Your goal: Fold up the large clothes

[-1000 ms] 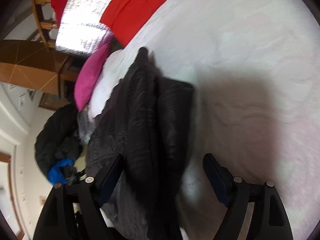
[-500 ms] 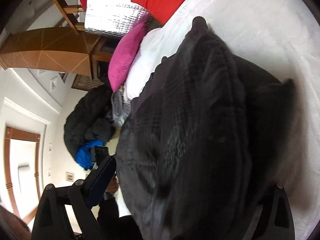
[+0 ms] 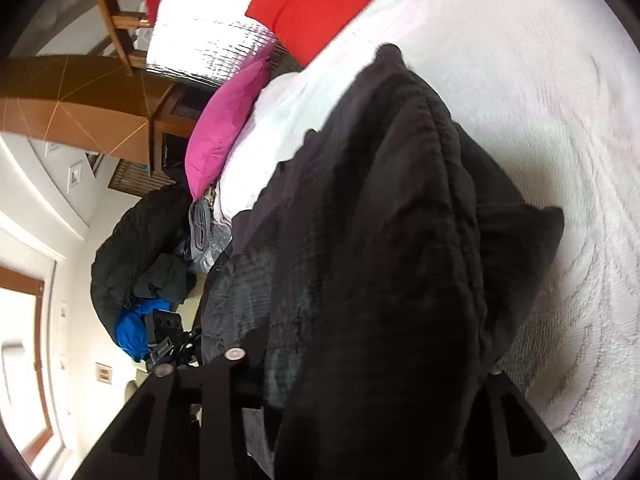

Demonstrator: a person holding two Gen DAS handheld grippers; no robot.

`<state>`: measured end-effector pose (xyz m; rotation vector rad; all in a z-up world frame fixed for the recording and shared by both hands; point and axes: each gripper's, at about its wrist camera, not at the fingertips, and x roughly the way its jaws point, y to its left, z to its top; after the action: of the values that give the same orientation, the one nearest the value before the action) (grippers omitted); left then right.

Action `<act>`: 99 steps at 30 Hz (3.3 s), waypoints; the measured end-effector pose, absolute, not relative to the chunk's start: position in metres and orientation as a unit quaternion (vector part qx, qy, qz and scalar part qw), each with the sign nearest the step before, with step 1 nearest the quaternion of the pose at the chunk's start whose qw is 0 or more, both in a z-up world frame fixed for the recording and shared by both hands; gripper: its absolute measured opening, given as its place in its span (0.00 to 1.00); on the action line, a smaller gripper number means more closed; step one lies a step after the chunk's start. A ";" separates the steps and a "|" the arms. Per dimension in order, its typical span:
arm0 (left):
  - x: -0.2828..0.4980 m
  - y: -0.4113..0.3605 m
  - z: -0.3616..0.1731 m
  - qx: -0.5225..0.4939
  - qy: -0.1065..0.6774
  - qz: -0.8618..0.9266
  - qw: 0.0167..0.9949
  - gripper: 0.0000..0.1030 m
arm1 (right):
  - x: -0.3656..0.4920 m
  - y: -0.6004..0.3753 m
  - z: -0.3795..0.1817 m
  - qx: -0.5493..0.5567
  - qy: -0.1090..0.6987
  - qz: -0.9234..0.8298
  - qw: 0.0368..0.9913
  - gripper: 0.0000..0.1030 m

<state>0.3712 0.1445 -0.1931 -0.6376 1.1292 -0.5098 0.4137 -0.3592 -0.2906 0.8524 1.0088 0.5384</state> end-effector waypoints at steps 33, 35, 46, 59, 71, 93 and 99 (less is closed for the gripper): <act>0.341 0.155 -0.169 -0.253 0.525 -0.114 0.804 0.58 | 0.356 -0.436 -0.256 0.382 0.432 0.119 0.808 0.74; 0.336 0.153 -0.158 -0.248 0.505 -0.108 0.820 0.58 | 0.348 -0.440 -0.251 0.381 0.420 0.102 0.818 0.74; 0.332 0.139 -0.130 -0.206 0.428 -0.068 0.877 0.68 | 0.355 -0.388 -0.237 0.266 0.400 0.106 0.871 0.50; 0.351 0.032 -0.157 -0.014 0.480 -0.027 0.877 0.71 | 0.376 -0.348 -0.219 0.254 0.385 0.115 0.880 0.50; 0.369 -0.026 -0.187 0.053 0.503 -0.017 0.862 0.77 | 0.411 -0.285 -0.255 0.187 0.437 0.100 0.874 0.48; 0.316 -0.045 -0.170 0.096 0.445 -0.032 0.890 0.77 | 0.357 -0.284 -0.235 0.145 0.467 0.097 0.867 0.50; 0.319 -0.042 -0.174 0.095 0.449 -0.032 0.888 0.77 | 0.368 -0.324 -0.233 0.170 0.457 0.028 0.872 0.50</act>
<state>0.3188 -0.0419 -0.1735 0.1975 0.9323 -0.0670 0.3682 -0.3242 -0.2333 0.3559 0.9555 0.0585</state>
